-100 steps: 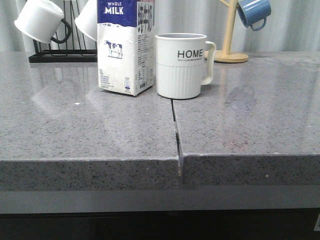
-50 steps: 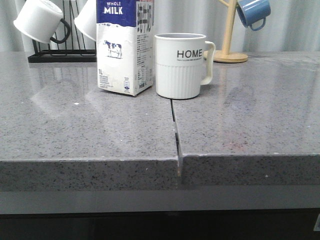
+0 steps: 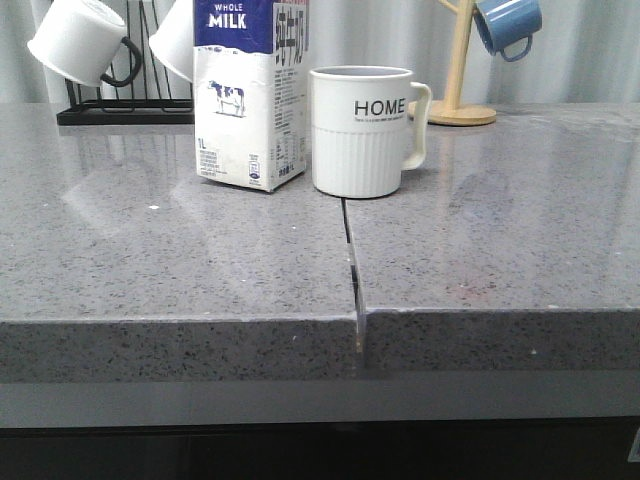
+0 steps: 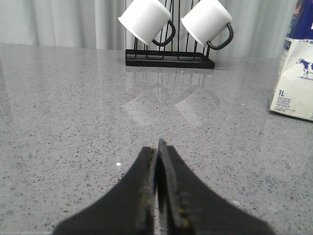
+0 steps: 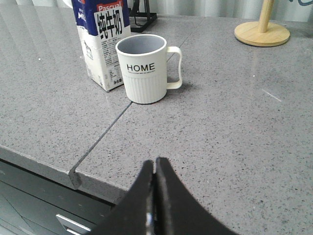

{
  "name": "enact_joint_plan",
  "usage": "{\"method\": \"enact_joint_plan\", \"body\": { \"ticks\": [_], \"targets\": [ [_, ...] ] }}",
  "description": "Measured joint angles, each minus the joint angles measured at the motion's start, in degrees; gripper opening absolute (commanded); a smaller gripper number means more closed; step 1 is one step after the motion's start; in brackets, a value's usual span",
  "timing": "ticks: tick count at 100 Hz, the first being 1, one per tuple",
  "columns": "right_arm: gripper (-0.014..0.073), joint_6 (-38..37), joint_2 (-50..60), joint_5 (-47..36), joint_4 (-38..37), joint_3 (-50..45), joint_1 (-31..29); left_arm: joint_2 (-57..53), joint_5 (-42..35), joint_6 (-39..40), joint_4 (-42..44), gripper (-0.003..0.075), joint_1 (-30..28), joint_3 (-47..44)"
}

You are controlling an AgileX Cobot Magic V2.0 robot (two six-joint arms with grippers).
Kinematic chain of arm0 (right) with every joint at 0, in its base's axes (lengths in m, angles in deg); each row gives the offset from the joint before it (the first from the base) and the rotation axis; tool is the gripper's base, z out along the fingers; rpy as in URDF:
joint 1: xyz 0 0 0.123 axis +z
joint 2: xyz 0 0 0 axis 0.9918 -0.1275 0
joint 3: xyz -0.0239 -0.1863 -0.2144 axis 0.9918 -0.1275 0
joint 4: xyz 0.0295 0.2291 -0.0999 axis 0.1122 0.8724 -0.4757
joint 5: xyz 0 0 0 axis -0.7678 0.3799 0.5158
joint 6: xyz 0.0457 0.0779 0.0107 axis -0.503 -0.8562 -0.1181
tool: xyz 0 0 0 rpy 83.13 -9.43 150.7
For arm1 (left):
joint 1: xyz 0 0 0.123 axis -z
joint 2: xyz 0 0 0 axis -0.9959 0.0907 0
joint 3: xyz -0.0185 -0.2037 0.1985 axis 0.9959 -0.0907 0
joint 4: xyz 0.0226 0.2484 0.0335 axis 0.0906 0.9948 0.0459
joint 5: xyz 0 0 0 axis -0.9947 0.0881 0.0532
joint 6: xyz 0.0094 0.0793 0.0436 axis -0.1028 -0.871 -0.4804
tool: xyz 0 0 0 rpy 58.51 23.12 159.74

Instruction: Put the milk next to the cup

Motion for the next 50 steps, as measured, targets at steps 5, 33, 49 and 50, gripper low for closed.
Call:
{"method": "enact_joint_plan", "body": {
  "ticks": [5,33,49,50],
  "targets": [
    [-0.0037,0.0,0.0,0.0,0.0,0.0,0.0,0.0,0.0,0.0,0.0,-0.0021,0.0,0.0],
    [-0.0037,0.0,0.0,0.0,0.0,0.0,0.0,0.0,0.0,0.0,0.0,-0.0021,0.0,0.0],
    [-0.0037,0.0,0.0,-0.95,0.0,-0.67,0.0,0.0,0.0,-0.1,0.0,-0.0021,0.0,0.0],
    [-0.0037,0.0,0.0,-1.14,0.0,-0.93,0.0,0.0,0.0,-0.1,0.0,-0.0021,0.0,0.0]
  ]
}}
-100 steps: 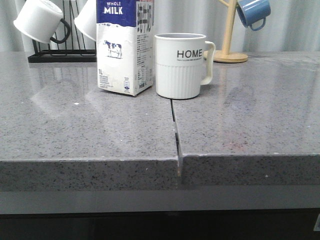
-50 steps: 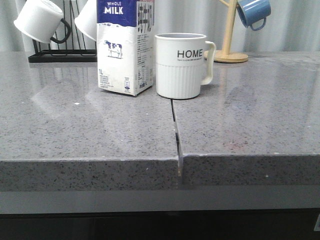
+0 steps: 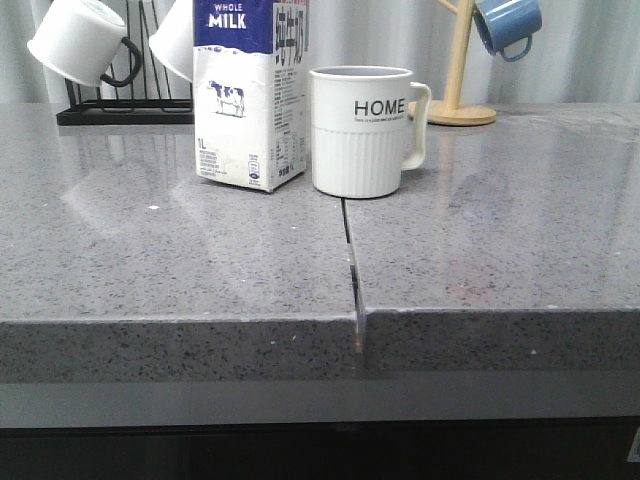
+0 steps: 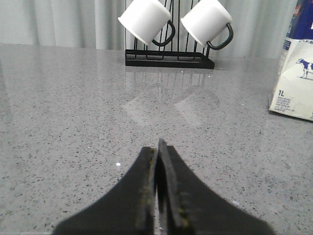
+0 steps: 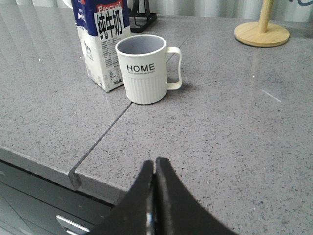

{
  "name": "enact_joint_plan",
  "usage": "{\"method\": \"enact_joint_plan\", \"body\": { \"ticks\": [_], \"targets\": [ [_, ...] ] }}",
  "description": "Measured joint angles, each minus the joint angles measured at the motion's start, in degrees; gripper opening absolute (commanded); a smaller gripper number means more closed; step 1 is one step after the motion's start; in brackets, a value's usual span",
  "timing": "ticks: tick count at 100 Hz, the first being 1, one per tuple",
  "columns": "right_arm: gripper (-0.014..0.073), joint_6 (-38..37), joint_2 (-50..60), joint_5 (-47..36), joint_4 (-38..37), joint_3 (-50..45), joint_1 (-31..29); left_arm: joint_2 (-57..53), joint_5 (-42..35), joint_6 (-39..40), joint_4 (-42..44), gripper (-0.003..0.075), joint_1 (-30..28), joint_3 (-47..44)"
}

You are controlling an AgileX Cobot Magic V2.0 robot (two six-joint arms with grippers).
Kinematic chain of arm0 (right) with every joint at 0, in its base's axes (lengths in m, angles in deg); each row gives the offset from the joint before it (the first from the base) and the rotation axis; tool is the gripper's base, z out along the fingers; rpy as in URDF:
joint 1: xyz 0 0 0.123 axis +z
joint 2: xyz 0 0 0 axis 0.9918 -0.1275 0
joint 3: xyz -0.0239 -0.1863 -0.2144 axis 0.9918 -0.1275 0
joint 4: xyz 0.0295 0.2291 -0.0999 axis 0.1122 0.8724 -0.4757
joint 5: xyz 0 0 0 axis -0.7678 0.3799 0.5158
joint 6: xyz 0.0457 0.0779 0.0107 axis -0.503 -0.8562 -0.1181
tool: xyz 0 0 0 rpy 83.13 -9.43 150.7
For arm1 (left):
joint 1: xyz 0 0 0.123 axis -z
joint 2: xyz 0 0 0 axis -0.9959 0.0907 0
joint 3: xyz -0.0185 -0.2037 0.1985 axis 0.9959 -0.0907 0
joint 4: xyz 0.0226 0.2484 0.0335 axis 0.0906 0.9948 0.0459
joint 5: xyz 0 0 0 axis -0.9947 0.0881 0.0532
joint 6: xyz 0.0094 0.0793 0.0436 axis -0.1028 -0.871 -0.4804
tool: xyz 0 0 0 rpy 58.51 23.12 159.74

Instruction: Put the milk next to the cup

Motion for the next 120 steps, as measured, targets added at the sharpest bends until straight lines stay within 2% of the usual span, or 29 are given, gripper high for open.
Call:
{"method": "enact_joint_plan", "body": {
  "ticks": [9,26,40,51,59,77,120],
  "targets": [
    [-0.0037,0.0,0.0,-5.0,0.0,-2.47,-1.63,0.0,0.0,0.0,0.0,-0.0021,0.0,0.0],
    [-0.0037,0.0,1.36,-19.81,-0.25,-10.79,-10.87,0.0,0.0,0.0,0.0,-0.0021,0.0,0.0],
    [-0.0037,0.0,6.42,-25.29,-2.79,-18.41,-17.62,0.0,0.0,0.0,0.0,-0.0021,0.0,0.0],
    [-0.0037,-0.11,10.92,-25.9,-3.32,-24.19,-20.55,0.0,0.0,0.0,0.0,-0.0021,0.0,0.0],
    [-0.0037,-0.2,13.33,-22.83,-3.68,-26.3,-21.24,0.0,0.0,0.0,0.0,-0.0021,0.0,0.0],
    [-0.0037,-0.33,13.91,-20.89,-3.95,-26.75,-21.39,0.0,0.0,0.0,0.0,-0.0021,0.0,0.0],
    [-0.0037,-0.33,13.95,-23.45,-4.05,-26.75,-21.39,0.0,0.0,0.0,0.0,-0.0021,0.0,0.0]
  ]
}}
